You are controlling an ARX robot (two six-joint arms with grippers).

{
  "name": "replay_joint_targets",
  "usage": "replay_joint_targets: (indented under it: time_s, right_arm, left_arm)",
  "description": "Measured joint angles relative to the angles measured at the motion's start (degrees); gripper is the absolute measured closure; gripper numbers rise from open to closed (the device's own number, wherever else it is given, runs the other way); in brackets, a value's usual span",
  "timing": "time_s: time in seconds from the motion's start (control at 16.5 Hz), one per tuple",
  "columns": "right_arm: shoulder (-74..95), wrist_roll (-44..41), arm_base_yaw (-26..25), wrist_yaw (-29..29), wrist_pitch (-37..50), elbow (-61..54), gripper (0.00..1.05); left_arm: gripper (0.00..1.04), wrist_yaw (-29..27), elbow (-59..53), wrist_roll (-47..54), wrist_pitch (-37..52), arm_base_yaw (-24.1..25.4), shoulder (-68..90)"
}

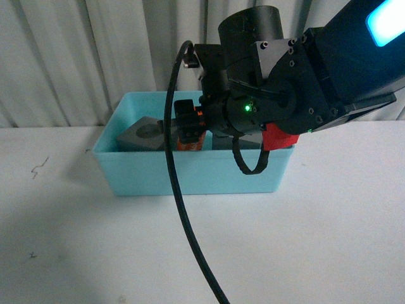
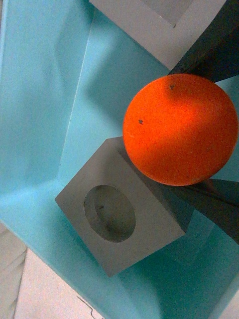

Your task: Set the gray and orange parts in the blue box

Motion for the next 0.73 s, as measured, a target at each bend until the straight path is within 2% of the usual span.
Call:
replay_joint_targets:
  time_s: [0.3,0.36,0.6,0.67,0.73]
  right_arm:
    - [0.8,0.0,0.0,0.5,-0.5,0.6,0.58]
    - [0.8,0.0,0.0,0.5,-0.5,0.6,0.54]
    - [0.8,0.0,0.0,0.7,0.2,0.5,0.09]
    - [0.8,0.0,0.0,0.7,0.9,0.0,0.05]
    - [0.5,0.0,0.0,0.7,1.9,-0.8,0.08]
  left_arm:
    - [0.07,0.0,0.0,0.0,0.0,0.0,0.0]
    - [0.07,0.0,0.0,0.0,0.0,0.0,0.0]
    - [0.07,0.0,0.0,0.0,0.0,0.0,0.0]
    - [0.07,0.0,0.0,0.0,0.0,0.0,0.0]
    - [0.07,0.0,0.0,0.0,0.0,0.0,0.0]
